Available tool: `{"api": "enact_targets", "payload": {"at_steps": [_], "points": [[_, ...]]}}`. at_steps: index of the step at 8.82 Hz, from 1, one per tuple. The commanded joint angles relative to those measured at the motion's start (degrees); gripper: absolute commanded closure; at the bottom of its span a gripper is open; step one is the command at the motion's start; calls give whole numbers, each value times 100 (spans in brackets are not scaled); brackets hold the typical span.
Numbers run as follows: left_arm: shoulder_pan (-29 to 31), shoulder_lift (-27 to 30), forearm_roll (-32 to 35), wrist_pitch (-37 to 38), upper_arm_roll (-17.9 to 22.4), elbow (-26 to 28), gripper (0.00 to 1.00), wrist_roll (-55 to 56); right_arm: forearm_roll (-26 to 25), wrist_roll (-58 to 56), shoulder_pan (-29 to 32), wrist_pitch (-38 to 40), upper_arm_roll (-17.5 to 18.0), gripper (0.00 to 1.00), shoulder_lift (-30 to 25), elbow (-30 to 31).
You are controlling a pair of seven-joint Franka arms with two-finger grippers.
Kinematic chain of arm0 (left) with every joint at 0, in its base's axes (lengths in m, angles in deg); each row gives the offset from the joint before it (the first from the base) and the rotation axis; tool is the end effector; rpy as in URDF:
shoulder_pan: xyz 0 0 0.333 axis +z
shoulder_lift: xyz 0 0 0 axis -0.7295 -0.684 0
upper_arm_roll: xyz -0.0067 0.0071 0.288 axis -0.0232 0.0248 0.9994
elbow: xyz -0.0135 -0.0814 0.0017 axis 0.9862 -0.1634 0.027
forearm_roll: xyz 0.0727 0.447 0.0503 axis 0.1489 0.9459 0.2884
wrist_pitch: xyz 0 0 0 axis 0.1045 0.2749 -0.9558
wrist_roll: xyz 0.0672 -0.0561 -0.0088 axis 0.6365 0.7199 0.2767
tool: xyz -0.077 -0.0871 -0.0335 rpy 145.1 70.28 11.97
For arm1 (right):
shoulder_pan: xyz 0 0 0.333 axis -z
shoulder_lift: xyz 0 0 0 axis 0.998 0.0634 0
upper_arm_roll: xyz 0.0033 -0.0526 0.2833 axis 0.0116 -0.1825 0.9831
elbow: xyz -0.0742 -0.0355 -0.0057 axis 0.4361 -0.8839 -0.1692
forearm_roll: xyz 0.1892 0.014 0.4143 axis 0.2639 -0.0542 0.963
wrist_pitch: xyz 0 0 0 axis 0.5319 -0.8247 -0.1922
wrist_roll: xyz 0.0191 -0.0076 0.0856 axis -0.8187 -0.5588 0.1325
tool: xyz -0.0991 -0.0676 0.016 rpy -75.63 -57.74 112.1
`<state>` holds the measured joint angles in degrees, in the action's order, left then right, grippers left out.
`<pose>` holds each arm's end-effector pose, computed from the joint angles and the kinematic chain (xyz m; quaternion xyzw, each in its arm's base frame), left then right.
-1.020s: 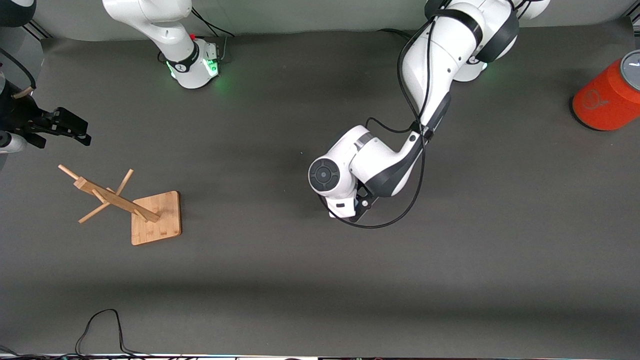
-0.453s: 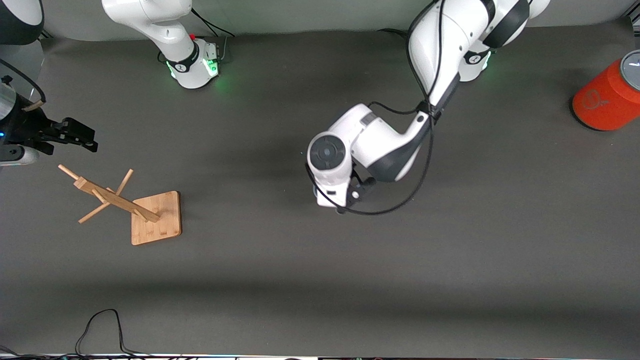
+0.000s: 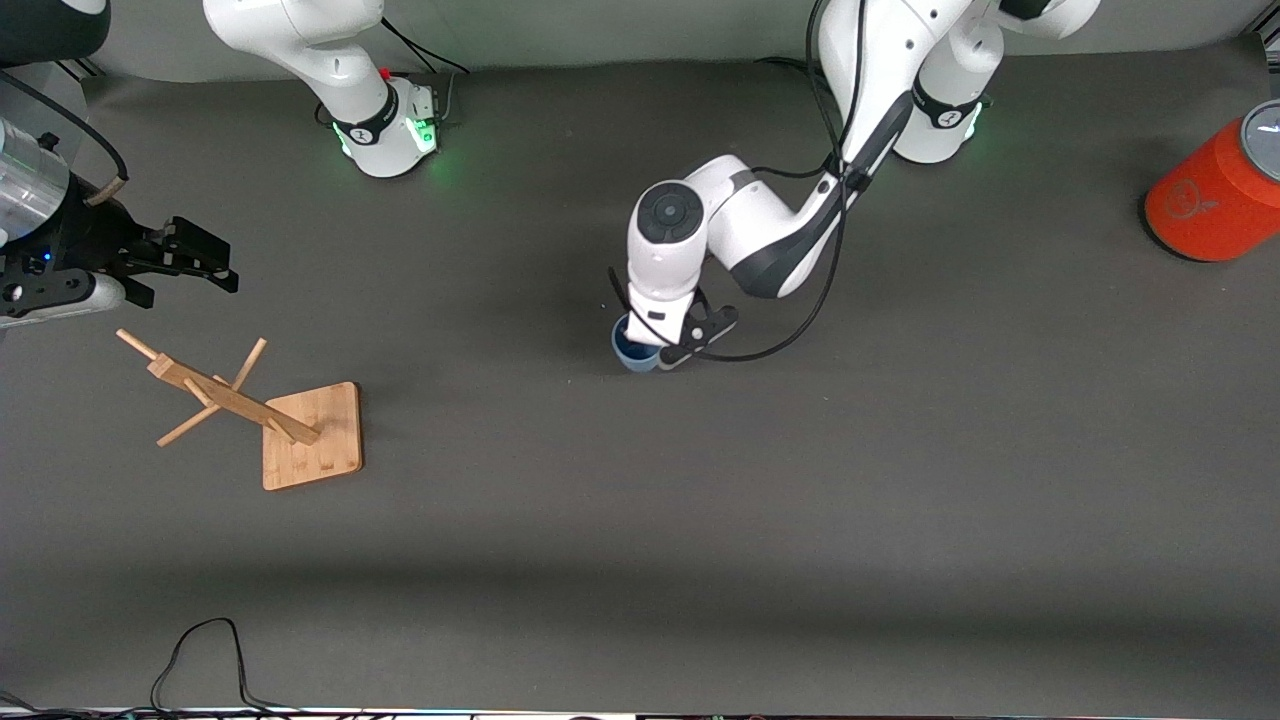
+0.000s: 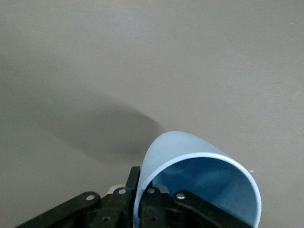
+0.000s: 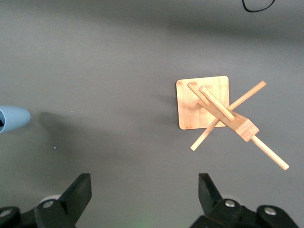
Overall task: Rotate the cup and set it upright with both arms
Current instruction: 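Rotate the cup upright and set it down with the left gripper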
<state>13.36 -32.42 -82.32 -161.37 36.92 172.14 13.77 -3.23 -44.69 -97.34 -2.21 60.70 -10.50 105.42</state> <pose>0.4669 -0.5230 0.2014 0.9520 0.3045 -0.0243 0.0182 0.6150 0.0497 0.5891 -0.9982 -0.0530 0.0029 0.0292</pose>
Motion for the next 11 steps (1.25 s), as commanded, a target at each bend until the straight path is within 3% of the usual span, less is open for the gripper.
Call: {"api": "enact_targets", "payload": {"at_steps": [1,2,3,4,7,9,11], "points": [[-140,252,234,-209,55,686,100,87,175,-180,-36,9,-335,0,13,-50],[-124,174,305,-209,63,687,100,114,175,-180,-36,10,-361,0,100,-121],[-115,138,306,-262,63,687,88,123,166,-180,-36,19,-379,0,110,-113],[-141,138,306,-314,63,687,1,192,148,-172,-36,19,-387,0,101,-104],[-45,531,332,498,63,512,0,168,-61,-154,-36,-42,-423,0,189,-165],[200,1041,323,1517,63,189,0,-803,-142,-84,-62,-130,-423,0,355,-418],[917,1227,341,2676,72,-652,0,-2574,-81,-75,-36,-69,-423,0,637,-938]]}}
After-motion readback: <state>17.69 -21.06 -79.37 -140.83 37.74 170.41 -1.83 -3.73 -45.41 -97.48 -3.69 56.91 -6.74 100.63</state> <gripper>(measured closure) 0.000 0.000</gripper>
